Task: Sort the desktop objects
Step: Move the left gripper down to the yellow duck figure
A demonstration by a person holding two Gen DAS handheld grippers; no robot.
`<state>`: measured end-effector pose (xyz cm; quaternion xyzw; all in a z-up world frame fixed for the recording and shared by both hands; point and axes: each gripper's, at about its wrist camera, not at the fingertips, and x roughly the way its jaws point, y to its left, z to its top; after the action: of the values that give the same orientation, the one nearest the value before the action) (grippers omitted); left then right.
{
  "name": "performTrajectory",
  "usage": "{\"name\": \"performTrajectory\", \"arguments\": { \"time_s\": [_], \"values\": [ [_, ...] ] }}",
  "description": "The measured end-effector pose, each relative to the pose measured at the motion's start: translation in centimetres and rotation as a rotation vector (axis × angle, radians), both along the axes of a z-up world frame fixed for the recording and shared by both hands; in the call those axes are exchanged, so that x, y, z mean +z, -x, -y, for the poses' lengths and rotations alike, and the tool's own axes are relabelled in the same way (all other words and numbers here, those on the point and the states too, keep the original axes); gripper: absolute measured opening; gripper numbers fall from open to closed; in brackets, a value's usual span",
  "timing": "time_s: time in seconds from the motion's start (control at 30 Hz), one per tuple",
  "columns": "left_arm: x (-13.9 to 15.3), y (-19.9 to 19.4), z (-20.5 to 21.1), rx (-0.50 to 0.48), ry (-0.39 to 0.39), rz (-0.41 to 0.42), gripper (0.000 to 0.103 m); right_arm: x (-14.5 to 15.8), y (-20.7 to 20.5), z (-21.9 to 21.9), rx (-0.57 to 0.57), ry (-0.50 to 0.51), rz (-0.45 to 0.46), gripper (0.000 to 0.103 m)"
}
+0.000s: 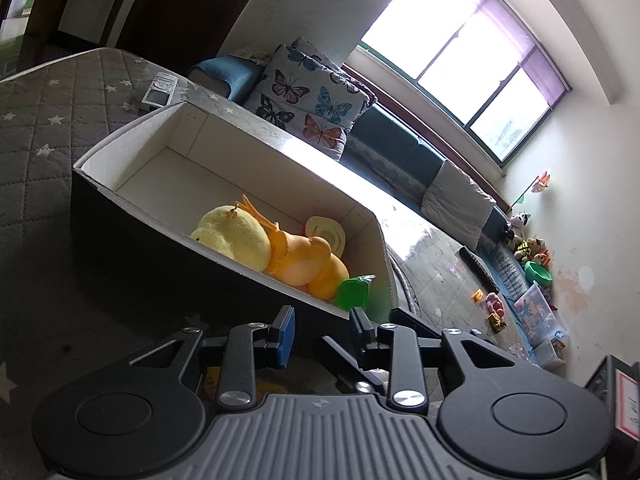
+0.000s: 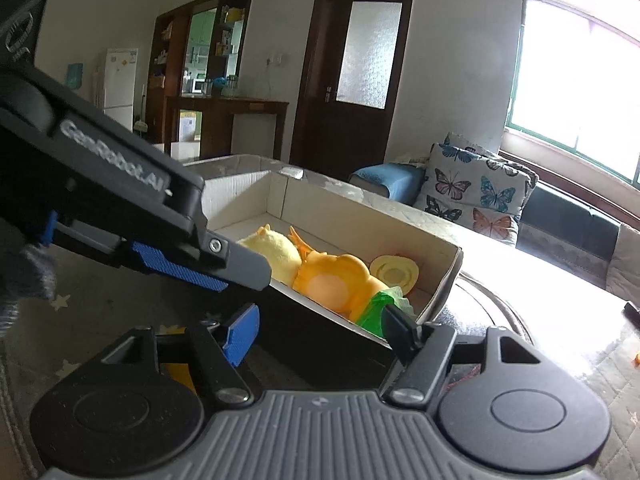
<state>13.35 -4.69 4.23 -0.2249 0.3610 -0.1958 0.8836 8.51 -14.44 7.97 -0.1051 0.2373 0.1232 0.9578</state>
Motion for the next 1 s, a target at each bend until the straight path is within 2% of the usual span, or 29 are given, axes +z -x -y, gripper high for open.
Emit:
{"name": "performTrajectory", "arguments": {
  "time_s": [0.7,1.0],
  "values": [
    [-1.0,2.1,0.2,0.009,-0.142,0.0,0.033,-1.8,3.4,-1.1,0.045,-0.06,-0.082,0.069],
    [-2.5,2.4,-1.7,0.05,-0.147,-0.039,0.033,-2.5,3.8,-2.3,0.063,-0.069,-0.106,0.069]
  ]
}}
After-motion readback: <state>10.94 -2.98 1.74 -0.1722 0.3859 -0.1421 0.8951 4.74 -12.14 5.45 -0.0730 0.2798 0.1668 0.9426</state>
